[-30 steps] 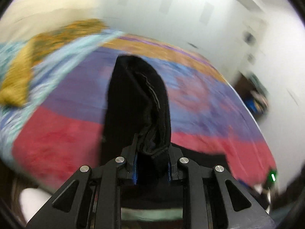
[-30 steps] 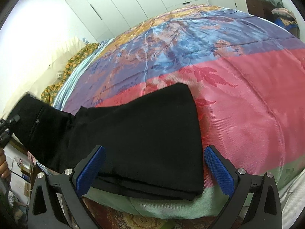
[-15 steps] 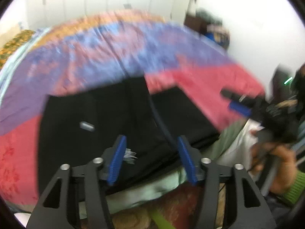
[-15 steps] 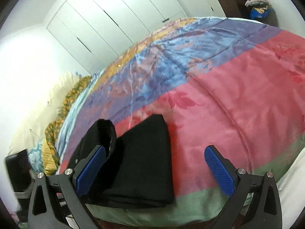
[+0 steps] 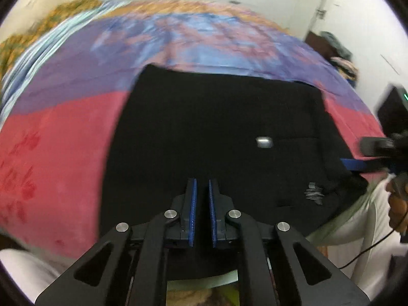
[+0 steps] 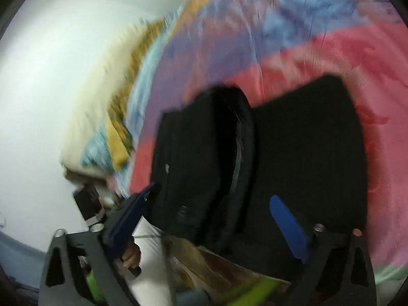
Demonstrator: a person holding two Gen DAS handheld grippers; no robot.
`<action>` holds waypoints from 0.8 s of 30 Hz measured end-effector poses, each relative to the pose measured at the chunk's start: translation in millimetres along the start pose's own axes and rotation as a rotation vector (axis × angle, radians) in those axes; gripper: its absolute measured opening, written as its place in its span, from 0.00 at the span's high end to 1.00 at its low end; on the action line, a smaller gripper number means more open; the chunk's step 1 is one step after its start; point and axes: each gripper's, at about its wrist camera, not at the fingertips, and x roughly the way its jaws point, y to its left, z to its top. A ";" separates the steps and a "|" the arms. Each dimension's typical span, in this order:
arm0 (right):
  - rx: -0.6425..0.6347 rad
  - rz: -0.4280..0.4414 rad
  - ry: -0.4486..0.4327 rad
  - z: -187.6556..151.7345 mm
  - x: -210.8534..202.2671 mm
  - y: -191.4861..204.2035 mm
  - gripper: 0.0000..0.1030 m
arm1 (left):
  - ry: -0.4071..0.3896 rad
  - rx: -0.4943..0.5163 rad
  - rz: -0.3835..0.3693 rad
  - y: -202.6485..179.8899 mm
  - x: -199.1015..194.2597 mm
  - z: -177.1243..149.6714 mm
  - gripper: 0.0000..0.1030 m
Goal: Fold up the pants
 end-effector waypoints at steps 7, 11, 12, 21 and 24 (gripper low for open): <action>-0.137 -0.084 0.120 7.1 43.1 35.1 0.34 | 0.011 0.031 0.000 -8.9 -3.5 5.9 1.00; -0.246 -0.164 0.075 4.2 34.8 55.0 0.75 | 0.000 -0.054 -0.046 12.3 -30.3 18.5 0.96; -0.274 -0.163 0.049 4.6 23.7 64.3 0.75 | -0.026 -0.072 -0.054 16.7 -42.9 22.9 0.93; -0.205 -0.059 -0.111 13.6 -80.2 55.2 0.79 | -0.162 -0.150 -0.043 45.5 -100.9 46.9 0.74; -0.120 -0.081 -0.118 6.3 -93.1 17.4 0.80 | -0.143 -0.138 -0.029 38.9 -86.6 45.3 0.74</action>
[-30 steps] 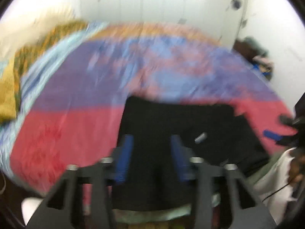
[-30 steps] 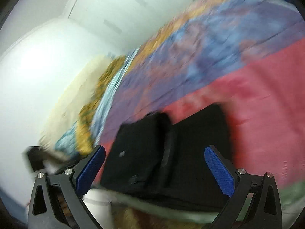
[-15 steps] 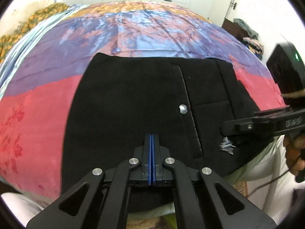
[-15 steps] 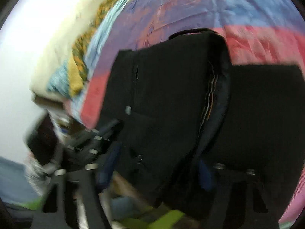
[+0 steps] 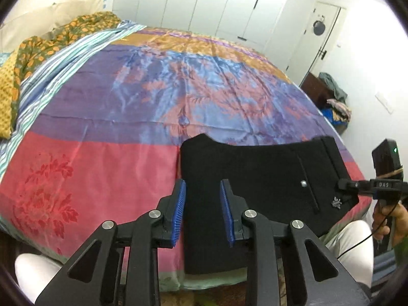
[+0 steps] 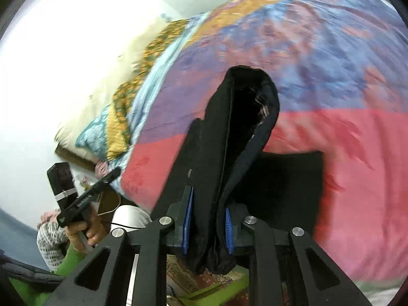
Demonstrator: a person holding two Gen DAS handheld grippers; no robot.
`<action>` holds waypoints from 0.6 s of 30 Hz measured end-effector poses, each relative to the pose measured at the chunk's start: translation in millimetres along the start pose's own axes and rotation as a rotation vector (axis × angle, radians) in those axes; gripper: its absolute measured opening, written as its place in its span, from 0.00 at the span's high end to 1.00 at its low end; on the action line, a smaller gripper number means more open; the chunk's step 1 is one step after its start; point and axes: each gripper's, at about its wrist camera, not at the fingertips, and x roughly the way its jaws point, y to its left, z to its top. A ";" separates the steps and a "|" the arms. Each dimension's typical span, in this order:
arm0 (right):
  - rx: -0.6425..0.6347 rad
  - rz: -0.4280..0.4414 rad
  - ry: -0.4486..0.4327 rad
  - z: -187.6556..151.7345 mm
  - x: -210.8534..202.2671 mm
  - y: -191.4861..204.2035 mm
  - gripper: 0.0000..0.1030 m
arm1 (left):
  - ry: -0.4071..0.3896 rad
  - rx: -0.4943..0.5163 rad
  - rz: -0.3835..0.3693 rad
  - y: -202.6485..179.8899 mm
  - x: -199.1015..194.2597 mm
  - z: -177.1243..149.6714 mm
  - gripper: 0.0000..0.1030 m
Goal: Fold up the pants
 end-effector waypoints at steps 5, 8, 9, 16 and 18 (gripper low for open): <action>0.102 -0.149 0.072 -39.6 37.2 -60.9 0.75 | 0.120 0.103 0.052 -17.1 40.2 -21.2 0.70; 0.139 -0.100 0.016 -40.8 32.0 -68.1 0.66 | 0.195 0.121 0.098 -22.6 55.9 -27.5 0.70; 0.128 -0.118 0.014 -36.2 25.6 -62.9 0.62 | 0.184 0.113 0.095 -23.1 52.8 -24.9 0.70; -0.164 -0.164 -0.174 24.6 -25.4 22.8 0.59 | 0.126 0.155 0.112 -46.7 55.8 -10.7 0.46; -0.192 -0.083 -0.178 36.3 -9.8 29.0 0.59 | 0.157 0.171 0.121 -53.5 65.7 -14.3 0.46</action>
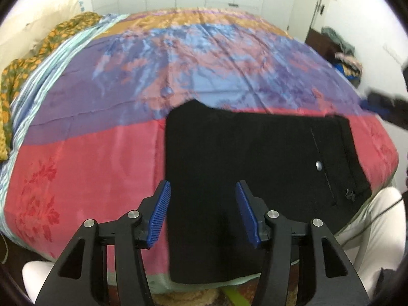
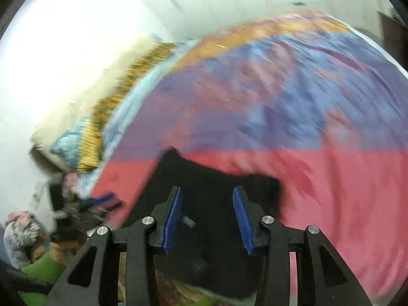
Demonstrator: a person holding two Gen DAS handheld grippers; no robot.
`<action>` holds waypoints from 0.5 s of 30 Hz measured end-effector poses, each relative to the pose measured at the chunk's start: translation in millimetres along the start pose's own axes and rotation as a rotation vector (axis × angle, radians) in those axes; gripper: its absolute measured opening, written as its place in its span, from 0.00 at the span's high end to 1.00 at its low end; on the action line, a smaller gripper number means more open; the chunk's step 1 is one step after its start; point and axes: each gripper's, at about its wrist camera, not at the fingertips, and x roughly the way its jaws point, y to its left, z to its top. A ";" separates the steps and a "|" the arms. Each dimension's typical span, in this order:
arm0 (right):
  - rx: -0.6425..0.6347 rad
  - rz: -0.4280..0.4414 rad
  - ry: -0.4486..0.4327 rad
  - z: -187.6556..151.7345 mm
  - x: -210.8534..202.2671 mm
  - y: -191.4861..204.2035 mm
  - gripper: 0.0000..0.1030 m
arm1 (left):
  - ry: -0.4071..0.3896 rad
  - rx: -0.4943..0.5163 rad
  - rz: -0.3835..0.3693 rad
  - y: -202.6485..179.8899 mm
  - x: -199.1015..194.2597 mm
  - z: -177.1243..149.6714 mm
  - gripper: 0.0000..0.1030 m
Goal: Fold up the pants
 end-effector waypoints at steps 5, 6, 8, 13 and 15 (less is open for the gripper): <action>0.095 -0.161 0.136 -23.6 88.3 -46.0 0.64 | 0.103 0.059 0.031 -18.2 28.4 -15.8 0.46; 0.094 -0.182 0.125 -29.5 89.3 -49.7 0.68 | 0.099 0.071 0.045 -20.5 26.2 -16.7 0.46; 0.092 -0.185 0.068 -32.5 67.0 -38.9 0.69 | 0.089 0.065 0.043 -21.0 17.8 -15.2 0.46; -0.097 -0.223 0.000 -48.7 9.2 18.6 0.63 | 0.054 0.028 0.045 -20.8 8.1 -12.4 0.43; -0.154 -0.214 -0.003 -64.3 -9.7 35.4 0.62 | 0.059 0.037 0.057 -24.3 11.4 -13.3 0.43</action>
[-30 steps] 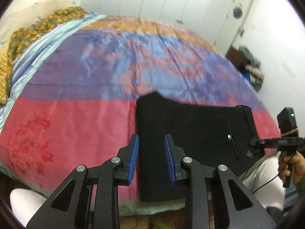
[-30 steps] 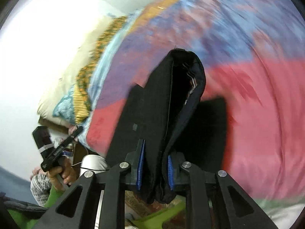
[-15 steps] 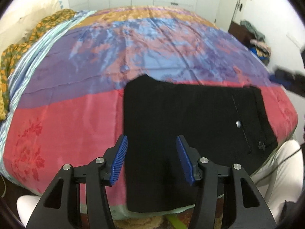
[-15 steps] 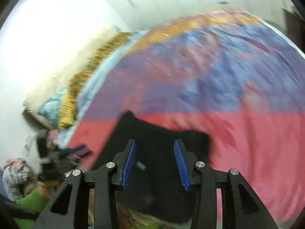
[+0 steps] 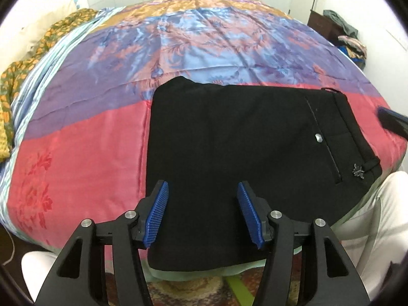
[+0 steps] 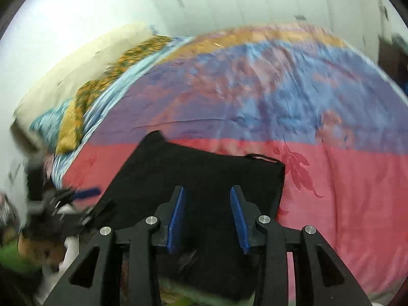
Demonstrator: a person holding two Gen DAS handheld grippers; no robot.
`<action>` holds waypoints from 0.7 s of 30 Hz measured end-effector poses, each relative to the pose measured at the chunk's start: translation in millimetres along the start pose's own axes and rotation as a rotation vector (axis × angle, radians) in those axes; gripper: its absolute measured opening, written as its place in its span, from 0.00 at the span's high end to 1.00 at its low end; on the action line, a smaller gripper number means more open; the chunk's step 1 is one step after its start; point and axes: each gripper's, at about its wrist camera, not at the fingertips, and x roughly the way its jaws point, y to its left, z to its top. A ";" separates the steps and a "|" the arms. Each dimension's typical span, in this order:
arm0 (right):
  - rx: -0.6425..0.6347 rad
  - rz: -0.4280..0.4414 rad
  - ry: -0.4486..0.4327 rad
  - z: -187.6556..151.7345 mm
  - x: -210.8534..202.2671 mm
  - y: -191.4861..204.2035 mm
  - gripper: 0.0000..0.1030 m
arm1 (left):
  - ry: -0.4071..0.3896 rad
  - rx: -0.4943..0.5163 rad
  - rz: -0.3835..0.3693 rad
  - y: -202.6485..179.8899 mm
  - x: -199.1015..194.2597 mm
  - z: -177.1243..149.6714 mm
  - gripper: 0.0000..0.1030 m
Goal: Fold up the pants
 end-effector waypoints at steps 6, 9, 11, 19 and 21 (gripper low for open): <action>-0.085 -0.081 0.141 -55.8 20.2 27.7 0.60 | 0.033 0.008 0.024 -5.6 11.6 -6.1 0.40; -0.058 -0.112 0.211 -81.7 38.2 20.6 0.59 | 0.042 0.012 0.031 -5.5 14.1 -7.5 0.38; -0.064 -0.120 0.202 -81.2 37.3 22.0 0.59 | 0.041 0.009 0.029 -4.6 14.1 -7.9 0.37; -0.038 -0.100 0.205 -85.8 34.1 17.4 0.59 | 0.042 0.011 0.033 -3.6 16.3 -9.5 0.34; -0.038 -0.100 0.208 -82.6 35.4 17.2 0.59 | 0.042 0.012 0.033 -2.4 17.8 -10.7 0.31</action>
